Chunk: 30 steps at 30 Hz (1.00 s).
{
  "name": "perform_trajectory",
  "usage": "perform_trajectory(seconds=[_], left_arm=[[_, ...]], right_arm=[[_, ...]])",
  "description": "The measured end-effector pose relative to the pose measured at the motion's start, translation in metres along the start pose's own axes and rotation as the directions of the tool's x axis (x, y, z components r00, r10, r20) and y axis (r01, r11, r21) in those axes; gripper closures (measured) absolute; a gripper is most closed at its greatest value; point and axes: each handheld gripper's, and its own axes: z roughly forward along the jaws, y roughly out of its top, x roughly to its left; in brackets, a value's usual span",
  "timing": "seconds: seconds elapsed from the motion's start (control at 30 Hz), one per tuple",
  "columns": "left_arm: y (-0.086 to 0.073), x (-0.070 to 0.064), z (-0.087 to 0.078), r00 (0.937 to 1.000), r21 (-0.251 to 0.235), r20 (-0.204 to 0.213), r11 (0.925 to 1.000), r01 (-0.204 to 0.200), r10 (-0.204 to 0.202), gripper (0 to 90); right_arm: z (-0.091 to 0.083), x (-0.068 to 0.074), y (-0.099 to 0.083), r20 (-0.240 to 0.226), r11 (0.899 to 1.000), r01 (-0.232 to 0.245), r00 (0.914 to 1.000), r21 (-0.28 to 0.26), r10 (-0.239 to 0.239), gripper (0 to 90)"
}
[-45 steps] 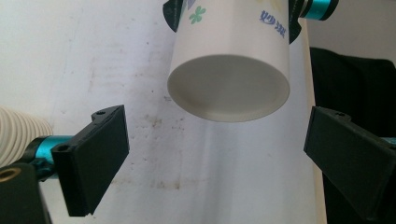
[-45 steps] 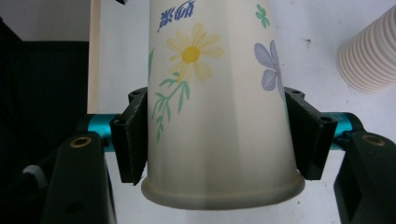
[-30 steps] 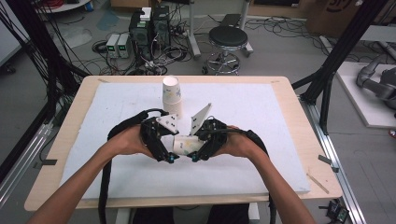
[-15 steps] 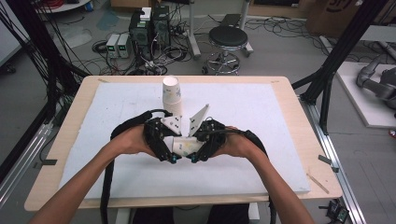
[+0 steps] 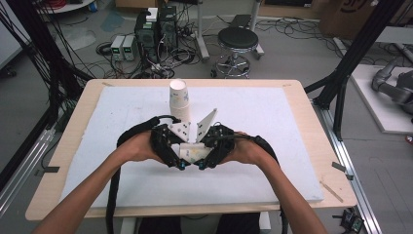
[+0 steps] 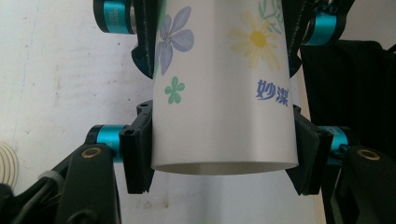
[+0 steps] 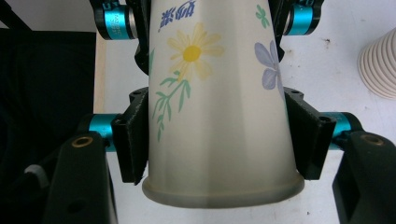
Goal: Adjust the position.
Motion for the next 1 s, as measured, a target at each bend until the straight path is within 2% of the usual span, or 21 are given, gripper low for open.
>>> perform_trajectory(seconds=[0.13,0.2,0.3,0.37,0.4,0.43,0.47,0.53,0.6,0.63,0.67,0.7,0.77,0.83,0.9,1.0], left_arm=[[0.0,0.001,-0.001,0.9999,0.013,-0.001,0.9998,-0.016,0.016,36.9],[-0.001,0.0,0.0,1.0,-0.002,0.0,1.0,0.003,-0.003,37.0],[-0.001,0.0,0.0,1.0,-0.001,0.001,1.0,0.002,-0.002,37.1],[-0.001,0.0,0.0,1.0,-0.009,0.001,0.9999,0.007,-0.007,37.1],[-0.001,0.001,-0.001,1.0,-0.009,-0.001,0.9999,0.006,-0.006,37.2],[-0.001,0.001,-0.002,1.0,-0.01,-0.002,0.9999,0.003,-0.003,37.2],[-0.002,0.0,-0.002,0.9998,-0.023,0.003,0.9996,0.018,-0.018,37.2],[-0.002,0.001,-0.003,1.0,-0.005,0.001,1.0,-0.003,0.003,37.2],[-0.003,0.0,-0.002,0.9999,-0.019,0.002,0.9997,0.014,-0.014,37.2],[-0.003,0.001,-0.003,1.0,-0.012,-0.003,0.9999,-0.003,0.003,37.2],[-0.004,0.001,-0.004,1.0,-0.016,-0.003,0.9999,0.0,0.0,37.2],[-0.005,0.0,-0.003,0.9998,-0.034,-0.003,0.9992,0.019,-0.019,37.2],[-0.009,0.001,-0.005,0.9999,-0.043,-0.006,0.999,0.013,-0.014,37.2],[-0.014,0.0,-0.006,0.9995,-0.087,-0.009,0.9958,0.029,-0.03,37.1],[-0.02,-0.001,-0.008,0.9986,-0.137,-0.016,0.9895,0.047,-0.049,37.1],[-0.028,-0.003,-0.011,0.9971,-0.208,-0.025,0.9759,0.066,-0.072,37.1]], right_arm=[[0.0,0.0,0.0,0.001,1.0,0.002,1.0,-0.003,-0.002,33.7],[0.0,0.0,0.0,0.003,1.0,0.003,1.0,-0.003,-0.003,33.8],[0.001,0.0,0.0,0.001,1.0,0.004,1.0,-0.004,-0.004,33.5],[0.001,-0.001,0.0,0.0,1.0,0.002,1.0,-0.005,-0.002,30.7],[0.001,-0.001,0.0,0.0,1.0,0.001,1.0,-0.008,-0.001,24.3],[0.002,-0.002,0.0,0.006,1.0,0.013,0.9999,-0.025,-0.013,19.8],[0.001,-0.002,0.0,0.002,0.999,0.011,0.9999,-0.031,-0.011,18.9],[-0.002,-0.001,0.001,0.002,0.999,0.013,0.9999,-0.052,-0.012,17.5],[-0.005,-0.002,0.001,0.002,0.997,0.007,1.0,-0.078,-0.007,17.5],[-0.007,-0.003,0.0,0.009,0.996,0.015,0.9999,-0.087,-0.014,17.5],[-0.009,-0.004,0.0,0.013,0.995,0.005,0.9999,-0.101,-0.004,17.5],[-0.01,-0.004,-0.001,0.018,0.994,0.004,0.9998,-0.106,-0.003,17.5],[-0.015,-0.005,-0.001,0.026,0.991,0.0,0.9997,-0.132,0.003,17.5],[-0.021,-0.005,-0.002,0.027,0.985,-0.013,0.9995,-0.173,0.018,17.5],[-0.026,-0.006,-0.005,0.029,0.976,-0.018,0.9993,-0.216,0.025,17.5],[-0.032,-0.007,-0.011,0.03,0.962,-0.034,0.9986,-0.27,0.044,17.5]])
